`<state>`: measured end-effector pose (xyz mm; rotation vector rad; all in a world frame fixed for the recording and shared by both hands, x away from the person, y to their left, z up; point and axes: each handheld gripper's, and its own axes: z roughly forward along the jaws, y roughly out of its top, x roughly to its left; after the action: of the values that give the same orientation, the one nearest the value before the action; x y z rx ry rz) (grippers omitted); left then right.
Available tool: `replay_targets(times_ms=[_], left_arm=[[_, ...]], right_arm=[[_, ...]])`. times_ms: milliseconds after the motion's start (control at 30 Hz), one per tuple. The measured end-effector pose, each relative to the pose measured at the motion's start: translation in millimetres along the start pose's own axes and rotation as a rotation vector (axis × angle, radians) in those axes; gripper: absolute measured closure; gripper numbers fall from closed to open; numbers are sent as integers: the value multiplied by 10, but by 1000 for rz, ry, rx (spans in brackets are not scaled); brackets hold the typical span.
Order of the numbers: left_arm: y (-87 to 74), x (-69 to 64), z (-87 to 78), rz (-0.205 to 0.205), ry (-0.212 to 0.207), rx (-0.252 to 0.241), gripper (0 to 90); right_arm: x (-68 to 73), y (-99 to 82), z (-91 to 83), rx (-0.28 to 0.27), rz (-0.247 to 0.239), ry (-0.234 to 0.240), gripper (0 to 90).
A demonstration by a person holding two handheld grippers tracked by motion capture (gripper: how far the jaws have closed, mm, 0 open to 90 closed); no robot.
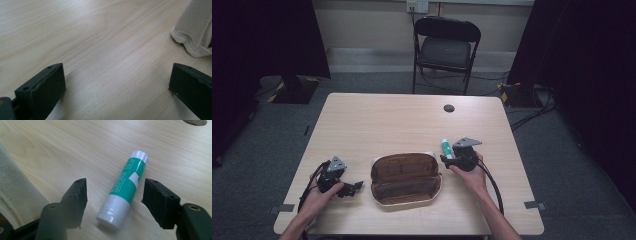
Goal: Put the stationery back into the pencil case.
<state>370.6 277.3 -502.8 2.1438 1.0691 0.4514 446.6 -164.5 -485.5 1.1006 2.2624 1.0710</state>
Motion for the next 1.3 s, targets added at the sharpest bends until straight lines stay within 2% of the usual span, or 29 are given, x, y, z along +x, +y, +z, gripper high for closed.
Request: replay_targets(times_ms=[167,200,500,833,1000,1167,1300], left_arm=[[-2,-1,-2,1,-1,-1,3],[-2,-1,-2,0,-1,-1,3],[-5,-2,-5,0,-2,0,2],[-7,-4,-7,-1,-2,1,3],[-8,-4,-7,-2,-2,1,3],[-7,-4,-6,-1,-3,0,2],[-7,-3,-6,-1,-3,0,2]], right_arm=[[-20,-19,26,21,15,-4,461],[-27,-24,27,27,30,-4,481],[-89,-67,33,62,53,-46,611],[-118,-86,39,65,57,-31,650],[-116,-84,17,77,62,-40,654],[-132,-75,-13,73,76,-20,655],[-149,-56,-64,46,93,2,656]])
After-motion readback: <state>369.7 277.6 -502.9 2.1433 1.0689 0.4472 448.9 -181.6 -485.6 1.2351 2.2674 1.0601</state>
